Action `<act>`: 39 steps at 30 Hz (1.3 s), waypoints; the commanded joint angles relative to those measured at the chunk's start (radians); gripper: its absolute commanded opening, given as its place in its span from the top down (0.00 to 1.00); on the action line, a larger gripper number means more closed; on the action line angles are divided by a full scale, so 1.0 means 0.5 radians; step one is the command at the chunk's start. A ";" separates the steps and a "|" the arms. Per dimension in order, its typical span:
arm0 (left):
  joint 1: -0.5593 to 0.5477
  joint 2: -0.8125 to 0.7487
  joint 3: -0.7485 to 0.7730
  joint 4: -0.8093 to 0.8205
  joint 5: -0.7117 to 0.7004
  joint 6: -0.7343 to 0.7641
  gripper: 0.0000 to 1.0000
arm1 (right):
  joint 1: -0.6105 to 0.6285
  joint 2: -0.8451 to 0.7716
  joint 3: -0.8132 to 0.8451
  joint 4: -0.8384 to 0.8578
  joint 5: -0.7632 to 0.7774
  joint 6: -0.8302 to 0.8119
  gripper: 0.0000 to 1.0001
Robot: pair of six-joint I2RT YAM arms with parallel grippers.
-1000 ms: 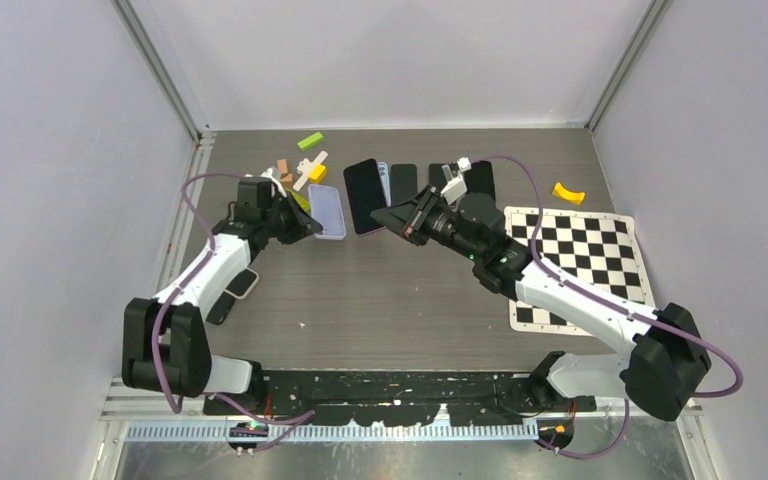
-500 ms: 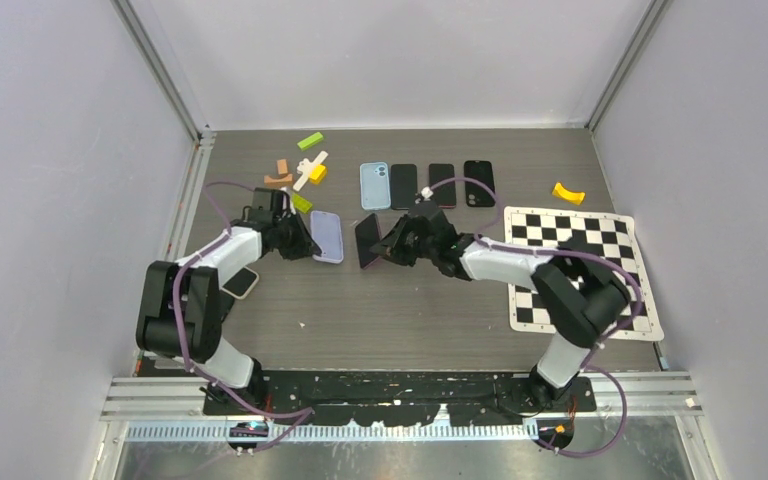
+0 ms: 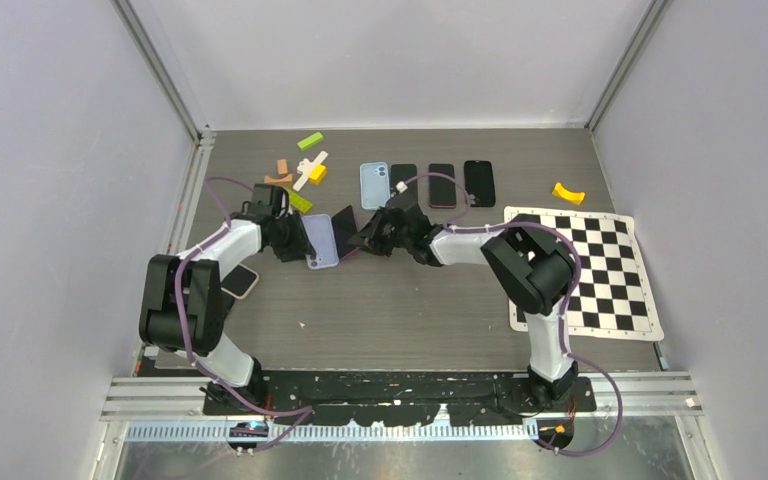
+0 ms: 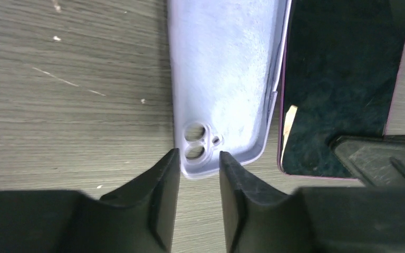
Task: Take the phone out of the phone case
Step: Place the phone case at the center of the board, then place the phone at the center of the board.
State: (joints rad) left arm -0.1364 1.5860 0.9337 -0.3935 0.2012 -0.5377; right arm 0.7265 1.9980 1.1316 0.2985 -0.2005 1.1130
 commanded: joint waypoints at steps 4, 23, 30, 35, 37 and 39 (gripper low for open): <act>0.012 -0.112 0.055 -0.118 -0.210 -0.029 0.45 | 0.046 0.166 0.150 0.014 -0.093 0.051 0.93; 0.084 -0.596 0.009 -0.445 -0.892 -0.165 0.00 | 0.047 -0.237 0.238 -0.770 0.199 -0.518 0.17; 0.366 -0.635 -0.144 -0.489 -1.022 -0.245 0.00 | 0.064 -0.456 -0.100 -0.543 0.144 -0.716 0.17; 0.479 -0.540 -0.180 -0.479 -1.055 -0.301 0.00 | 0.117 -0.550 -0.365 -0.236 0.154 -0.669 0.14; 0.539 -0.494 -0.208 -0.446 -1.049 -0.329 0.00 | 0.136 -0.582 -0.440 -0.152 0.140 -0.660 0.13; 0.597 -0.472 -0.267 -0.322 -0.975 -0.332 0.00 | 0.150 -0.609 -0.502 -0.117 0.144 -0.669 0.12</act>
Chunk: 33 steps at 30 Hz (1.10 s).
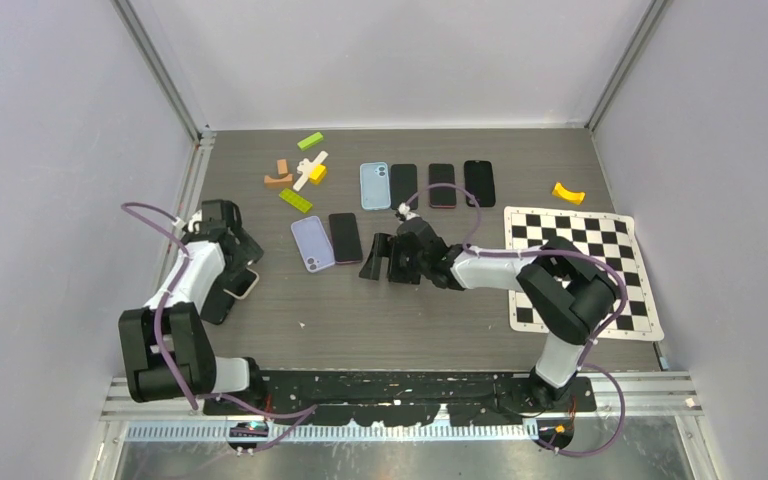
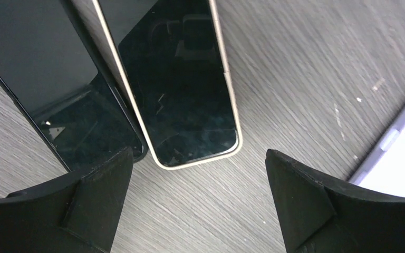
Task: Take the phone out of the phone case
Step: Place the phone at the center of the board, then pick up the phone at the center of the board.
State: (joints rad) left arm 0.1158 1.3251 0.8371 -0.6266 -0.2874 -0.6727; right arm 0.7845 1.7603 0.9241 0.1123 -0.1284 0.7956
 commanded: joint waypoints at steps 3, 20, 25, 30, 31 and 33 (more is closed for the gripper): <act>0.153 0.066 -0.186 0.350 0.111 -0.068 0.00 | 0.035 -0.177 -0.129 0.283 -0.001 -0.057 0.11; 0.201 0.376 -0.296 0.884 0.691 -0.182 0.34 | 0.036 -0.231 -0.160 0.284 -0.019 -0.063 0.12; 0.201 0.319 -0.302 0.838 0.593 -0.180 0.33 | 0.033 -0.219 -0.161 0.270 -0.013 -0.066 0.13; 0.201 0.293 -0.293 0.789 0.494 -0.139 0.19 | 0.032 -0.199 -0.155 0.269 -0.023 -0.064 0.13; 0.200 0.296 -0.287 0.778 0.481 -0.125 0.16 | 0.030 -0.197 -0.152 0.269 -0.028 -0.064 0.13; 0.201 0.317 -0.272 0.772 0.478 -0.076 0.12 | 0.028 -0.188 -0.148 0.269 -0.038 -0.063 0.13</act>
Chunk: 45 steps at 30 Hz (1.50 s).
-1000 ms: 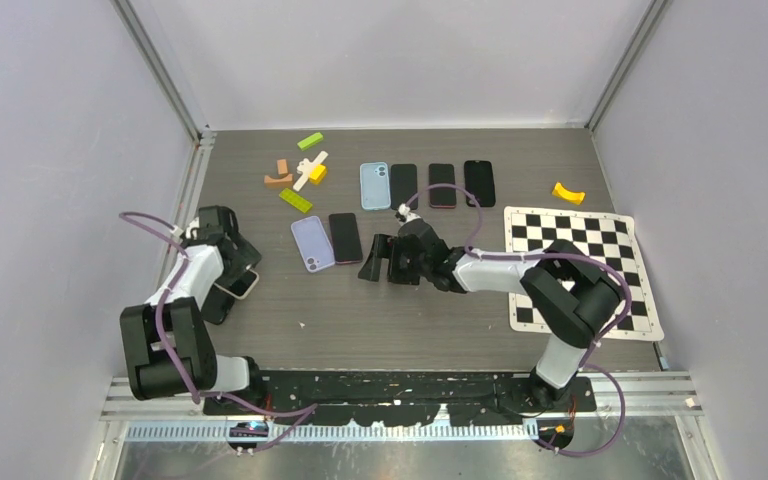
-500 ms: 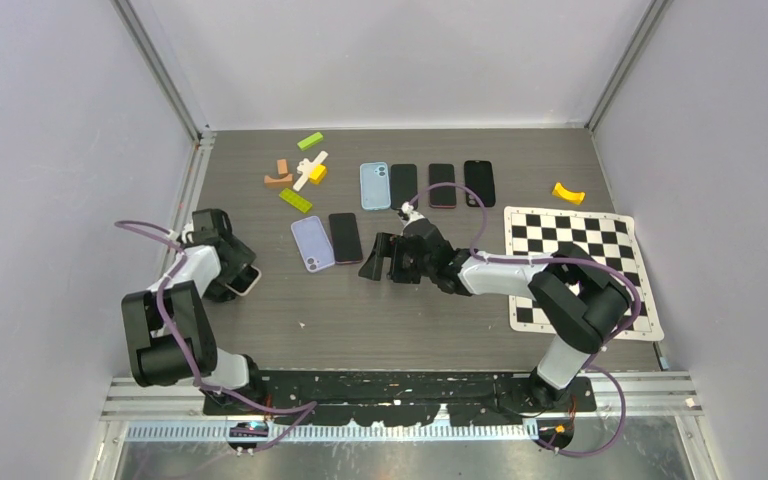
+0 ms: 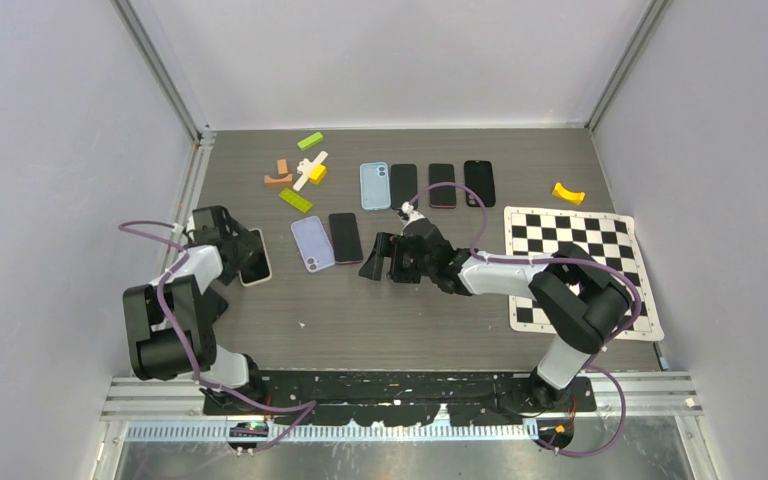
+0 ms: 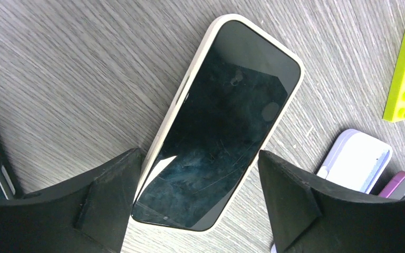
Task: Take the phone out of the phone case
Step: Pick up the phone at the center of the board.
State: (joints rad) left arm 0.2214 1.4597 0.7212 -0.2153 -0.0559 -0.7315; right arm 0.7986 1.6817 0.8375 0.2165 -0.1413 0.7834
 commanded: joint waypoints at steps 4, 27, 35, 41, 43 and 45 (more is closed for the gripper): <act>-0.029 0.122 0.028 -0.084 0.089 0.198 0.01 | -0.009 -0.009 0.033 0.061 -0.020 -0.020 0.13; -0.375 0.505 0.520 -0.710 -0.421 0.329 0.51 | -0.077 0.021 0.032 0.052 -0.108 0.073 0.14; -0.414 0.228 0.396 -0.693 -0.197 0.310 0.67 | -0.073 0.007 0.020 0.115 -0.173 0.148 0.16; -0.617 -0.355 0.071 -0.568 0.020 0.023 0.65 | -0.003 0.041 -0.030 0.353 -0.209 0.316 0.19; -0.684 -0.557 -0.051 -0.531 0.071 -0.087 0.64 | 0.065 0.073 -0.016 0.425 -0.173 0.355 0.20; -0.715 -0.724 -0.138 -0.524 0.132 -0.168 0.64 | 0.182 0.101 0.014 0.454 -0.089 0.375 0.21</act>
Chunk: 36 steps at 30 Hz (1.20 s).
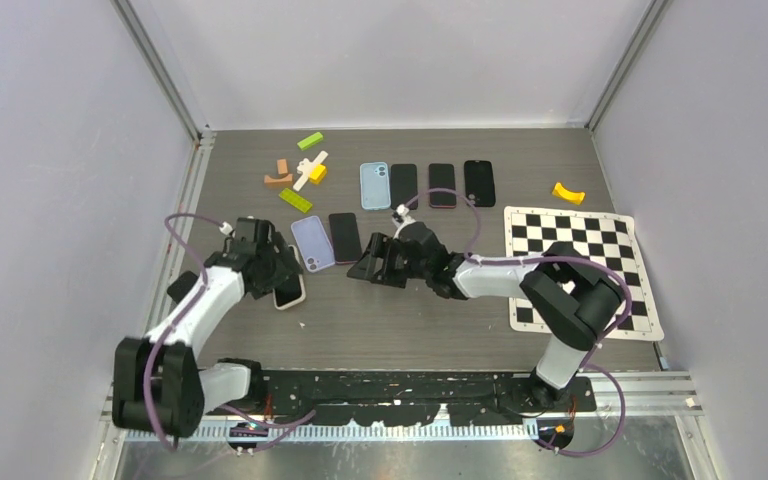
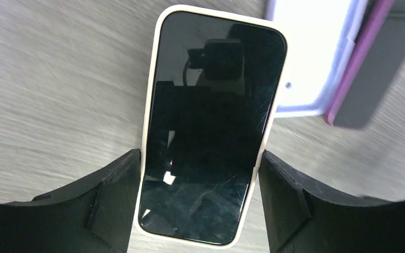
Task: Take the phone out of the phone case
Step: Pick up the phone at the center of the board.
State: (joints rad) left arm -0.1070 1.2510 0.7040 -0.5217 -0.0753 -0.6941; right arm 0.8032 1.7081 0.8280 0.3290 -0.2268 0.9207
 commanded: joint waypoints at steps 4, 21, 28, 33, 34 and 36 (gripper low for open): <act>-0.072 -0.611 -0.206 -0.002 0.233 -0.313 0.64 | 0.374 0.113 0.102 0.269 0.301 0.091 0.21; -0.071 -0.871 -0.332 0.059 0.500 -0.282 0.61 | 0.729 0.394 0.357 0.609 0.635 0.188 0.23; -0.071 -0.850 -0.425 0.116 0.491 -0.271 0.63 | 0.739 0.437 0.297 0.608 0.818 0.421 0.22; -0.072 -0.822 -0.399 0.049 0.346 -0.187 0.54 | 0.745 0.452 0.363 0.339 0.868 0.337 0.22; -0.071 -0.826 -0.399 0.042 0.333 -0.183 0.53 | 0.746 0.462 0.367 0.362 0.849 0.313 0.23; -0.071 -0.827 -0.407 0.040 0.324 -0.187 0.51 | 0.747 0.482 0.369 0.433 0.807 0.241 0.29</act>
State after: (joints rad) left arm -0.1421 0.8421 0.4995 -0.5095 0.1265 -0.8139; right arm 1.1694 1.9388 0.9710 0.4976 0.1577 1.0908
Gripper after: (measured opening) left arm 0.473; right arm 0.766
